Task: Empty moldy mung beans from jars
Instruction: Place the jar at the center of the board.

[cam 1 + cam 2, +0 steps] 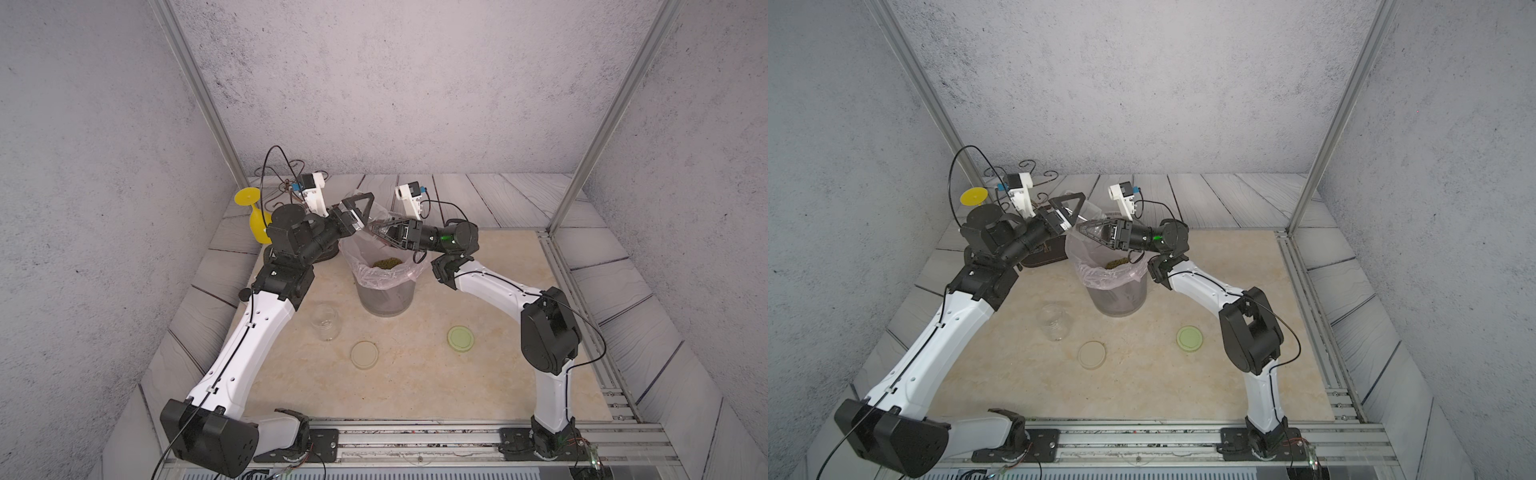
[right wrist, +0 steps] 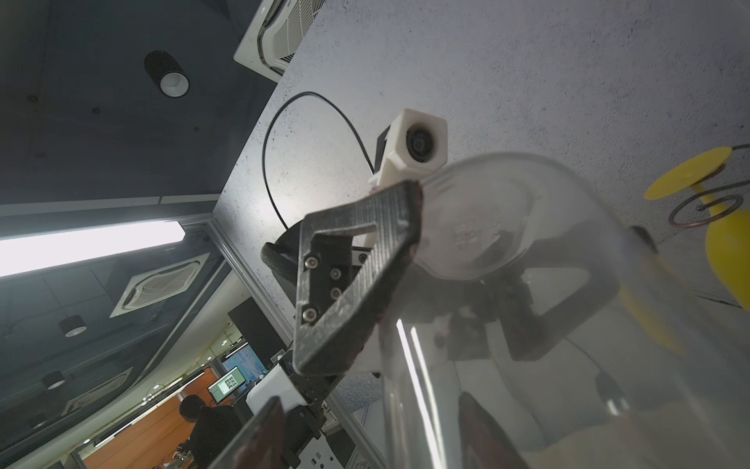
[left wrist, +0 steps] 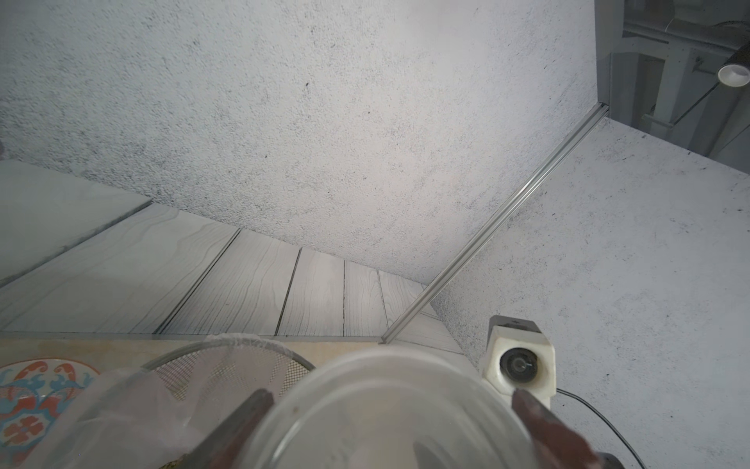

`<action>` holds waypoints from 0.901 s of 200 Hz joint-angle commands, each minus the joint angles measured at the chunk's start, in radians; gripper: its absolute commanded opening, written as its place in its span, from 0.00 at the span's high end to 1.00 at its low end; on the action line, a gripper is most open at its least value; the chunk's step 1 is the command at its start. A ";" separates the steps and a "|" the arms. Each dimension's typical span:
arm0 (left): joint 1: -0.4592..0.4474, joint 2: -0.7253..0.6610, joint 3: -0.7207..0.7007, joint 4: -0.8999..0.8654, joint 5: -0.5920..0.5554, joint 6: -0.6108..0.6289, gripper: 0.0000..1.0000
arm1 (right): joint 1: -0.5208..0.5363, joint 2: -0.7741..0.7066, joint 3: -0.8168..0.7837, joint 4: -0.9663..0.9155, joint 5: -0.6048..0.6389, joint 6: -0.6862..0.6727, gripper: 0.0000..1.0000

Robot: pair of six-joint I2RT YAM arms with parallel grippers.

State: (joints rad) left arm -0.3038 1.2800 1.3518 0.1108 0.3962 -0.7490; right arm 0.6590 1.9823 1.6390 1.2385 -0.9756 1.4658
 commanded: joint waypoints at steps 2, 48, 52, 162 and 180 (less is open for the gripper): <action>0.000 -0.026 -0.014 0.079 0.021 -0.010 0.51 | 0.000 0.010 0.035 0.116 0.041 0.026 0.45; 0.002 -0.027 -0.040 0.113 0.023 -0.028 0.51 | 0.000 0.012 0.020 0.134 0.069 0.029 0.97; 0.002 -0.027 -0.042 0.115 0.022 -0.027 0.51 | 0.000 0.013 0.021 0.136 0.070 0.031 0.99; 0.006 -0.061 -0.038 0.016 -0.005 0.035 0.17 | -0.004 0.007 0.015 0.055 0.044 -0.002 1.00; 0.006 -0.075 -0.037 -0.010 -0.012 0.048 0.07 | -0.004 -0.001 0.003 0.036 0.052 -0.022 1.00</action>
State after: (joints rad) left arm -0.3050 1.2343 1.3079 0.1581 0.3969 -0.8673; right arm 0.6537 1.9896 1.6428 1.3254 -0.9085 1.4475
